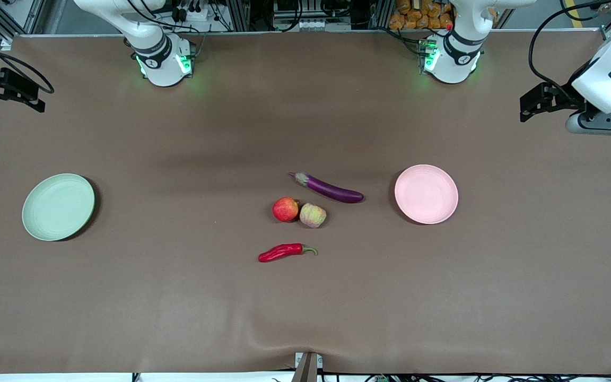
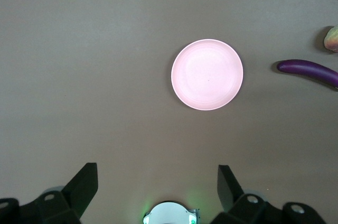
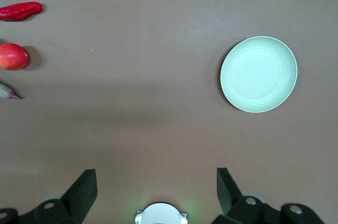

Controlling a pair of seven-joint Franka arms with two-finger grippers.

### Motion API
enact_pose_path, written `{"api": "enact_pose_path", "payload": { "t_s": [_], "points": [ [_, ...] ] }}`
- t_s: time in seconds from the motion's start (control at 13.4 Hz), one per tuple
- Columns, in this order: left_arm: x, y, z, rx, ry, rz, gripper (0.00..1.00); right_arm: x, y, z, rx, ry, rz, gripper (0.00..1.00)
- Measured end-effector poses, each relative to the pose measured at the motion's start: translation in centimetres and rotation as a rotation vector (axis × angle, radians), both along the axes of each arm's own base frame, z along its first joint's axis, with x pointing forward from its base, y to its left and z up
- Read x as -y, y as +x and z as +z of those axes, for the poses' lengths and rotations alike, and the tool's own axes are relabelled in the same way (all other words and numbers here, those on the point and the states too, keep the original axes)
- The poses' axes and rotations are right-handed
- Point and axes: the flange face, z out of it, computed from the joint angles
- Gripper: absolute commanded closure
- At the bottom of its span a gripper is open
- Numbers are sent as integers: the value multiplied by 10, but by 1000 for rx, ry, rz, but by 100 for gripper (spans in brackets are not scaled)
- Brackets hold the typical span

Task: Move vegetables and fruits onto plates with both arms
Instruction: 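Move the left gripper over the purple eggplant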

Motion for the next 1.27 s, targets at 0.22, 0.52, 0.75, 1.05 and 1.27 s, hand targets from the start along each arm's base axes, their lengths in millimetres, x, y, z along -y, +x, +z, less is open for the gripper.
{"api": "enact_pose_path", "payload": {
  "t_s": [0.22,0.52,0.75,1.05,1.27],
  "points": [
    [5,-1,0,-1,-3,-10,0,-7,1,-1,-10,-5,13,0],
    [19,-2,-2,-6,-10,-32,0,-11,10,0,-33,-10,21,0],
    [33,8,-7,-17,-53,18,0,-9,13,-1,-40,-10,17,0],
    [55,26,-12,-30,-93,172,0,-9,11,-2,-53,-10,17,0],
    [71,39,-19,-45,-126,290,0,-8,11,-2,-57,-10,15,0]
  ]
}}
